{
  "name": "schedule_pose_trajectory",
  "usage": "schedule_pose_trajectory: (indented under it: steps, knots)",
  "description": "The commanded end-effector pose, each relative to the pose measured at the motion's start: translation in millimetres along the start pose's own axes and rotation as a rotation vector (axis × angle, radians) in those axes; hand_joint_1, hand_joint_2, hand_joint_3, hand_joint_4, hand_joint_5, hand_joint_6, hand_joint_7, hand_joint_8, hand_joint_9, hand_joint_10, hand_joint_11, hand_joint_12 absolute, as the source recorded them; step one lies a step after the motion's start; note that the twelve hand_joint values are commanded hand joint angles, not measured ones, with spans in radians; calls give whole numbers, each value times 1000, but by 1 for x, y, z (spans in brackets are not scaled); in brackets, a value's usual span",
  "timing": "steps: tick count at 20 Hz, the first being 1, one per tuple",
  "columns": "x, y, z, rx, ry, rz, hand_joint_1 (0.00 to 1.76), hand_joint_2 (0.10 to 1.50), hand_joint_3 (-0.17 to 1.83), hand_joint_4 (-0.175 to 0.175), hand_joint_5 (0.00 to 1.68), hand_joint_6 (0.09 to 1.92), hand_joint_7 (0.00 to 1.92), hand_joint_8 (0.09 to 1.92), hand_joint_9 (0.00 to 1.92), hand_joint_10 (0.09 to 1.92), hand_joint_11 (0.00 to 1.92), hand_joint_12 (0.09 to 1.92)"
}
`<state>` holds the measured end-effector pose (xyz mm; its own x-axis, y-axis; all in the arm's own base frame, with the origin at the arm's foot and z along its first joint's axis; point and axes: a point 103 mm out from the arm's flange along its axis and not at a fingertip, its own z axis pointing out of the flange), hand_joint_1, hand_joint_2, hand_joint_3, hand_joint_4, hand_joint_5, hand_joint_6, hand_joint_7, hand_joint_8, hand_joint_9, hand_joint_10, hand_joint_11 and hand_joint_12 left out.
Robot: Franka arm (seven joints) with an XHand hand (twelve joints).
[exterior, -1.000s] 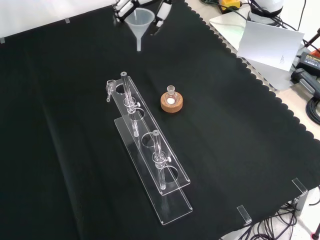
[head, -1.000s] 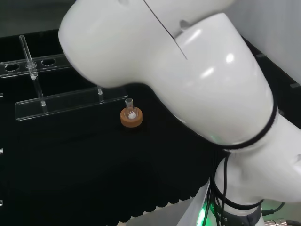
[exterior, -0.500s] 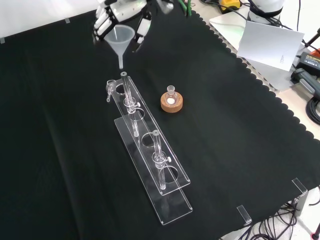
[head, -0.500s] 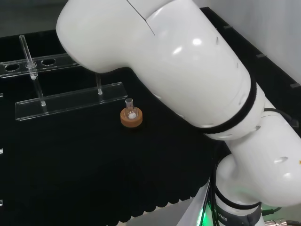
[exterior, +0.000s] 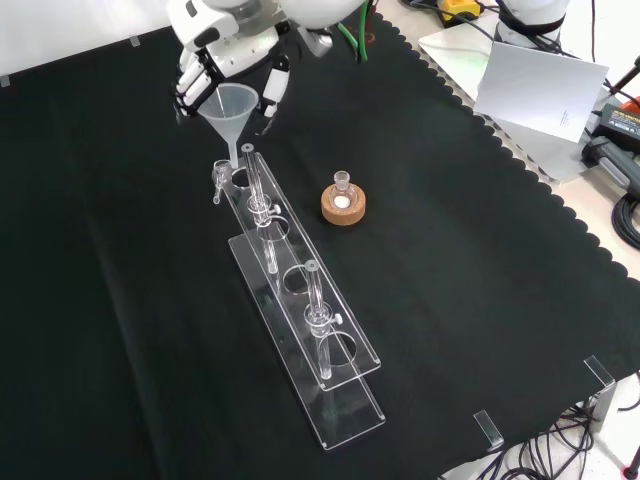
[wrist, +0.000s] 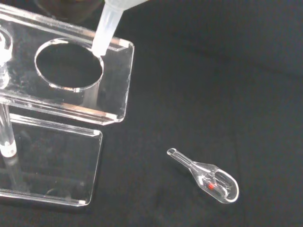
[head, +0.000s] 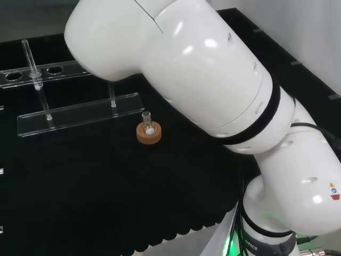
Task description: Put the funnel back on the funnel stand.
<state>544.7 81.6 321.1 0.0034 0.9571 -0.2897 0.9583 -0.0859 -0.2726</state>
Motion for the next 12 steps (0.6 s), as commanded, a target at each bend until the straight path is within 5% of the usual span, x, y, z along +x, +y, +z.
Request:
schedule_pose_trajectory:
  steps: [1, 12]
  knots:
    - [3, 8, 9, 4, 3, -6, 927, 1044, -175, -17, 700, 677, 674, 732, 1022, 410, 786, 1088]
    - [12, 18, 27, 44, 15, -29, 923, 1045, -175, -18, 711, 680, 677, 733, 1029, 405, 794, 1079]
